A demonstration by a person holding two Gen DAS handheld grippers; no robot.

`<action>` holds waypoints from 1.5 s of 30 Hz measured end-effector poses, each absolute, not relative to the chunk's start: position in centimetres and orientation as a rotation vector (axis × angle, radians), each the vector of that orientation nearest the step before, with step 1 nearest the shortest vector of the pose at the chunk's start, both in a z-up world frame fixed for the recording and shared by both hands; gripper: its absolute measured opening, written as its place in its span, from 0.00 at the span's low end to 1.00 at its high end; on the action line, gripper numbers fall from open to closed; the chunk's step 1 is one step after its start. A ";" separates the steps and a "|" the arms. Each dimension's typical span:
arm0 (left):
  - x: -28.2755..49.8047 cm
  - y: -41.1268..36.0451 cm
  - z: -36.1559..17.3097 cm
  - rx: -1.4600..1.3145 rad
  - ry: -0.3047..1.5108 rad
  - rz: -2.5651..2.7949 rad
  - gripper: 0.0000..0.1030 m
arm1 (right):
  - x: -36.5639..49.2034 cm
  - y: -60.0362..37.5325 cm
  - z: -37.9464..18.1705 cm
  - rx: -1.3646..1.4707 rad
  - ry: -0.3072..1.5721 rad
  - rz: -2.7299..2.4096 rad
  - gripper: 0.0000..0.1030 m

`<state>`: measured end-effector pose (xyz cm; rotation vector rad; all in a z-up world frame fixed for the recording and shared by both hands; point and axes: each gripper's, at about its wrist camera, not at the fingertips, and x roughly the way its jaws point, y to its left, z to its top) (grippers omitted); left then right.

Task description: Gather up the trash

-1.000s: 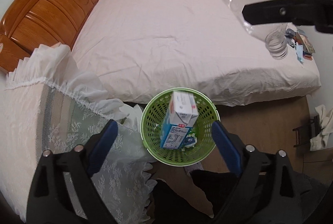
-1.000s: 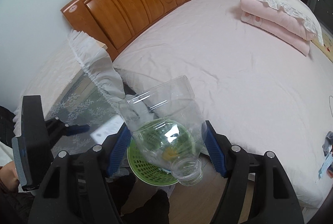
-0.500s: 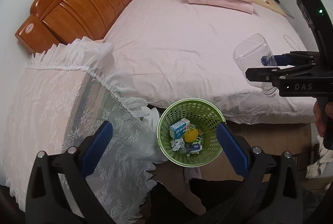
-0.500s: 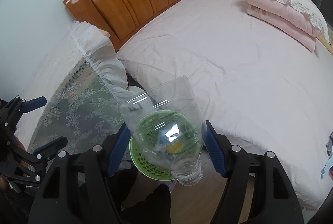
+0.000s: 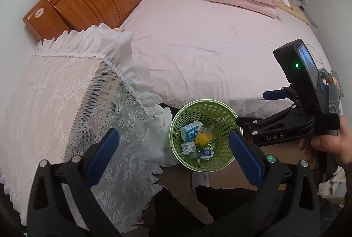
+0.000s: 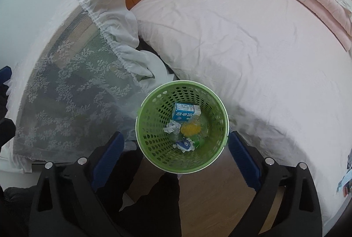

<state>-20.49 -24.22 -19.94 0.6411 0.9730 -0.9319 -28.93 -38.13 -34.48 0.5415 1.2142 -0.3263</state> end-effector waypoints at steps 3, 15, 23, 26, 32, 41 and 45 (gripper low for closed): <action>-19.9 -23.4 -19.5 0.628 0.959 -0.896 0.93 | -28.3 -38.3 -33.7 0.519 1.209 -0.330 0.94; -10.0 -12.8 -6.2 0.361 0.711 -0.408 0.93 | -17.8 -33.7 -16.8 0.291 0.829 -0.151 0.98; -5.2 -4.6 5.1 0.183 0.512 -0.059 0.93 | -13.3 -27.1 -0.8 0.132 0.500 0.033 0.98; -4.6 -2.6 7.0 0.129 0.503 0.001 0.93 | -12.7 -24.3 2.6 0.078 0.442 0.057 0.98; -3.4 0.0 6.2 0.050 0.570 0.043 0.93 | -10.9 -20.3 2.8 0.013 0.469 0.079 0.98; -2.9 1.6 5.2 0.024 0.600 0.053 0.93 | -7.9 -17.8 2.2 -0.002 0.545 0.115 0.98; -2.5 1.8 4.9 0.018 0.607 0.043 0.93 | -8.0 -17.3 1.1 0.006 0.540 0.111 0.98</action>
